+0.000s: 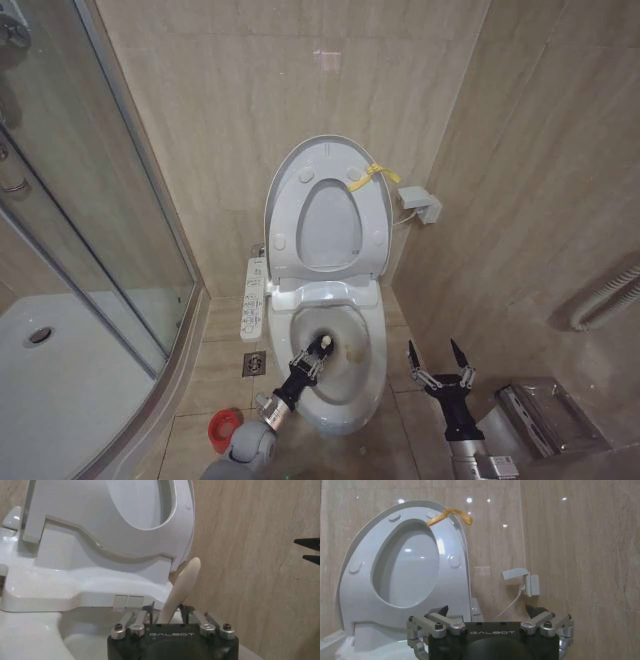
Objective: Open the toilet lid, clean the toilet bowl with a toilet brush, close the toilet lid, and flush.
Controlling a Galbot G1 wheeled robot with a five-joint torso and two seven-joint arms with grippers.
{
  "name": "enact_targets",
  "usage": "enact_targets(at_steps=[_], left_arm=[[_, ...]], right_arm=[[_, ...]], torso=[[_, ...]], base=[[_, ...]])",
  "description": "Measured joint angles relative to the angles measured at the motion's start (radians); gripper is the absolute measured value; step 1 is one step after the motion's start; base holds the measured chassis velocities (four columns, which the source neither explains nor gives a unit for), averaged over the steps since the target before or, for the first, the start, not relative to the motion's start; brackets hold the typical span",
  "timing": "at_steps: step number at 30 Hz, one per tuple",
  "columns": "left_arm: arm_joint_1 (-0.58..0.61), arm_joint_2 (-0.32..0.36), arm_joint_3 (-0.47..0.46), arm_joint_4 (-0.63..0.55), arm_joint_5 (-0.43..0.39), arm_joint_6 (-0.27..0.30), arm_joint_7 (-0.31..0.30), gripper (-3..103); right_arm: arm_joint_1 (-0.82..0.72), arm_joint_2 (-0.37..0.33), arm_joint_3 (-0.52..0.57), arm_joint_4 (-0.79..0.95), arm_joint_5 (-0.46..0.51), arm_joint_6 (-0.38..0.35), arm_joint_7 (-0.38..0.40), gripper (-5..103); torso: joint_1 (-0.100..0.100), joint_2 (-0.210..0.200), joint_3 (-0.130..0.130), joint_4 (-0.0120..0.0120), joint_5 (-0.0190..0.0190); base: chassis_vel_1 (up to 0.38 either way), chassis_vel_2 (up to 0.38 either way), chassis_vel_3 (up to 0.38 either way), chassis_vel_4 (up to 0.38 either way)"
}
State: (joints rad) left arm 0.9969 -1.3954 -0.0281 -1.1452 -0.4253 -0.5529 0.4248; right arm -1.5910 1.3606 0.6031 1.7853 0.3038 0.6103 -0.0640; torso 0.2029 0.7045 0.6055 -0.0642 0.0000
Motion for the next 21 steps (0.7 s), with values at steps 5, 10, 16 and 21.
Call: enact_targets(at_steps=[5,10,16,21], left_arm=[[0.0,0.006,-0.001,0.001,-0.002,0.001,-0.001,28],[-0.009,0.004,-0.002,0.024,-0.003,0.001,-0.002,56],[-0.015,-0.006,0.006,0.031,-0.002,0.0,-0.002,82],[-0.018,-0.018,0.019,0.021,0.002,0.002,-0.004,97]], right_arm=[[0.008,0.003,-0.004,-0.009,0.0,0.0,0.0,100],[0.014,0.004,-0.007,-0.016,-0.002,0.0,-0.002,100],[0.014,-0.001,-0.007,-0.018,-0.003,0.0,-0.002,100],[0.011,-0.003,-0.005,-0.017,-0.002,0.0,-0.002,100]], torso=[[0.0,0.0,0.0,0.0002,0.0],[0.0,0.0,0.0,0.0002,0.0001],[0.0,0.0,0.0,0.0001,0.0],[0.0,0.0,0.0,0.0001,0.0]], base=[[0.0,0.0,0.0,0.0],[0.0,0.0,0.0,0.0],[0.0,0.0,0.0,0.0],[0.0,0.0,0.0,0.0]])
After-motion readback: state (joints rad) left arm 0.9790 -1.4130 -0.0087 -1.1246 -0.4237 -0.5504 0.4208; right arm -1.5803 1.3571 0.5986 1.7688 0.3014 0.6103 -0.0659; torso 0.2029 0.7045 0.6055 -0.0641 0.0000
